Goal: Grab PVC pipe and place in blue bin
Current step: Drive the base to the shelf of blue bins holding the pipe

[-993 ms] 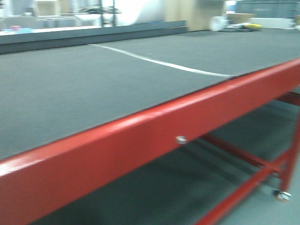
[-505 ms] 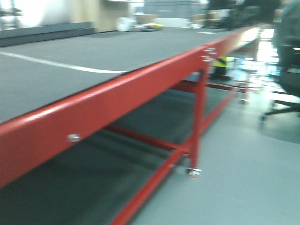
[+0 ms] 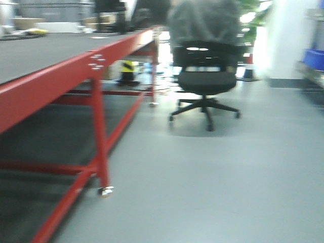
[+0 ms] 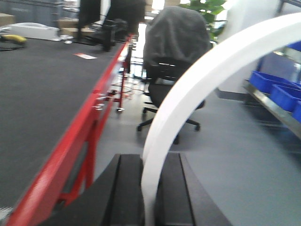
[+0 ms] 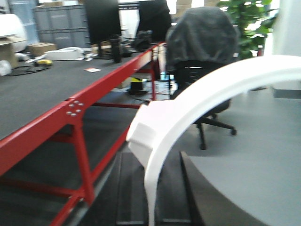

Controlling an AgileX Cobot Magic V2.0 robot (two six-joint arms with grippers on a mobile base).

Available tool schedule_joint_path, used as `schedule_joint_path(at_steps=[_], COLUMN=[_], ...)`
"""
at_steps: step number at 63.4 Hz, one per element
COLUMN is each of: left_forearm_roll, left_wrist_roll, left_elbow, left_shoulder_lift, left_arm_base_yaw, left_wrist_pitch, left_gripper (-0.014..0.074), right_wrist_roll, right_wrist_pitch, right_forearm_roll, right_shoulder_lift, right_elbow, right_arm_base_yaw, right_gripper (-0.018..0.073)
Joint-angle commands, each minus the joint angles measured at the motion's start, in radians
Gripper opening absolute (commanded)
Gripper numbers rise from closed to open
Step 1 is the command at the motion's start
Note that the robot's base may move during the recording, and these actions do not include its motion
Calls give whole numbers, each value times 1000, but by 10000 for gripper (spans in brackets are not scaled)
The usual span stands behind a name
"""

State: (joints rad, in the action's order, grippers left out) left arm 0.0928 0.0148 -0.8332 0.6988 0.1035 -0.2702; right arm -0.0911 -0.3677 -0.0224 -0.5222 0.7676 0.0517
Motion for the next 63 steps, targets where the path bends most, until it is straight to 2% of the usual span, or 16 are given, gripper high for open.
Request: schedule_joint_path(at_steps=[1,63], left_forearm_roll=[7,7], left_wrist_roll=[3,3], left_elbow=[-1,-1], left_shoulder_lift=[-4,-4], left_arm_base_yaw=[6,6], left_wrist_pitch=[27,27], left_gripper=[-111,-111], right_wrist_roll=[7,7], right_wrist_pitch=[32,32], right_forearm_roll=[9,9], right_shoulder_lift=[3,3], right_elbow=[0,0], right_arm_base_yaw=[2,2], right_gripper=[-169,-169])
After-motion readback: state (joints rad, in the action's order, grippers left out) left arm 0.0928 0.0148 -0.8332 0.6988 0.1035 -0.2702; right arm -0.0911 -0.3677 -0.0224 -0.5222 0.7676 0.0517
